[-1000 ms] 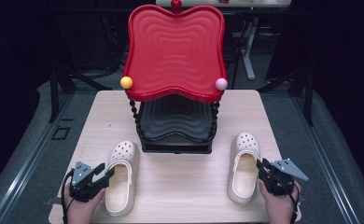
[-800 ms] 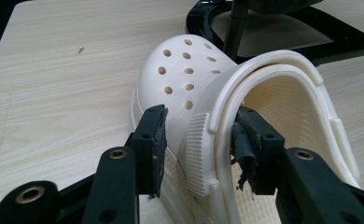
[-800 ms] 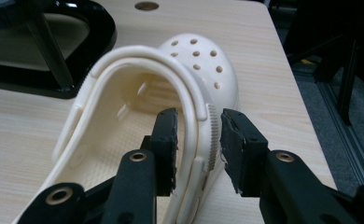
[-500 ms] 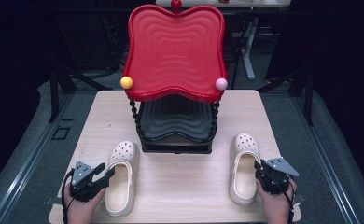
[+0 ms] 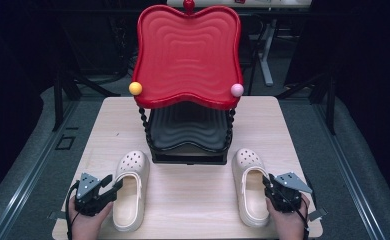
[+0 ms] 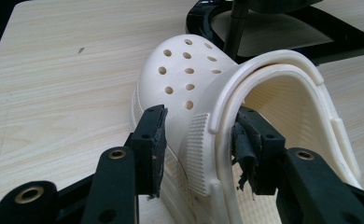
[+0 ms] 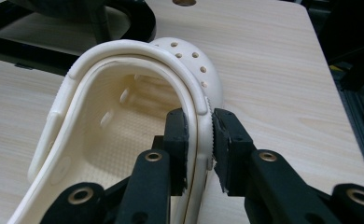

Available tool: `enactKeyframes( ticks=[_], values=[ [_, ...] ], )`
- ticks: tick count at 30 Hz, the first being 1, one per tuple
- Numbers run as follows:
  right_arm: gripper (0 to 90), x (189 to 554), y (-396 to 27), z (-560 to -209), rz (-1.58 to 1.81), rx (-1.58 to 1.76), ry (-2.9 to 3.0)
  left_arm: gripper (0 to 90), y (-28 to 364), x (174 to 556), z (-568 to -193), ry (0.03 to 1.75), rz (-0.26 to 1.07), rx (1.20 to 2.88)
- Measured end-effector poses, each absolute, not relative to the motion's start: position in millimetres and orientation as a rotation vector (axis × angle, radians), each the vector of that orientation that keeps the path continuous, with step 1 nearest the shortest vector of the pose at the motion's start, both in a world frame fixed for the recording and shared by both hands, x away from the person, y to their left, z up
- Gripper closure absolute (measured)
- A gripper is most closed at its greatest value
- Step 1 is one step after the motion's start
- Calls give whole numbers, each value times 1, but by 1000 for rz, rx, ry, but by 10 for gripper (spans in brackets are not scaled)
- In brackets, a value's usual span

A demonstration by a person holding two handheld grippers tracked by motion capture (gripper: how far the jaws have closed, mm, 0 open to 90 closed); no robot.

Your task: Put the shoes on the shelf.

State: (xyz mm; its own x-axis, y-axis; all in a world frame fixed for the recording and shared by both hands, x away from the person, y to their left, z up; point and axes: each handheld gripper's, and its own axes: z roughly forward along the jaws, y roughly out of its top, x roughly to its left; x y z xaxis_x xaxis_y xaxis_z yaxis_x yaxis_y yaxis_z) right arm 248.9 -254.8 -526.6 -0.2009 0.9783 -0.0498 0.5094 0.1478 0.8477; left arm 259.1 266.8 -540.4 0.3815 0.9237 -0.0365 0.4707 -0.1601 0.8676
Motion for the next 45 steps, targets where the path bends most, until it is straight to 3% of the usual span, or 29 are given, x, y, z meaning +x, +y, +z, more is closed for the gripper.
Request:
enactKeyframes(
  ticks=[9,16,45],
  values=[
    [745,241,-244,-528,948,1418,1837,557,267,259,-540,1218,665,1788],
    [665,237,-250,-526,967,1364,1832,557,266,257,-538,1216,671,1790],
    [681,236,-239,-524,989,1221,1834,554,264,254,-535,1198,691,1777]
  ],
)
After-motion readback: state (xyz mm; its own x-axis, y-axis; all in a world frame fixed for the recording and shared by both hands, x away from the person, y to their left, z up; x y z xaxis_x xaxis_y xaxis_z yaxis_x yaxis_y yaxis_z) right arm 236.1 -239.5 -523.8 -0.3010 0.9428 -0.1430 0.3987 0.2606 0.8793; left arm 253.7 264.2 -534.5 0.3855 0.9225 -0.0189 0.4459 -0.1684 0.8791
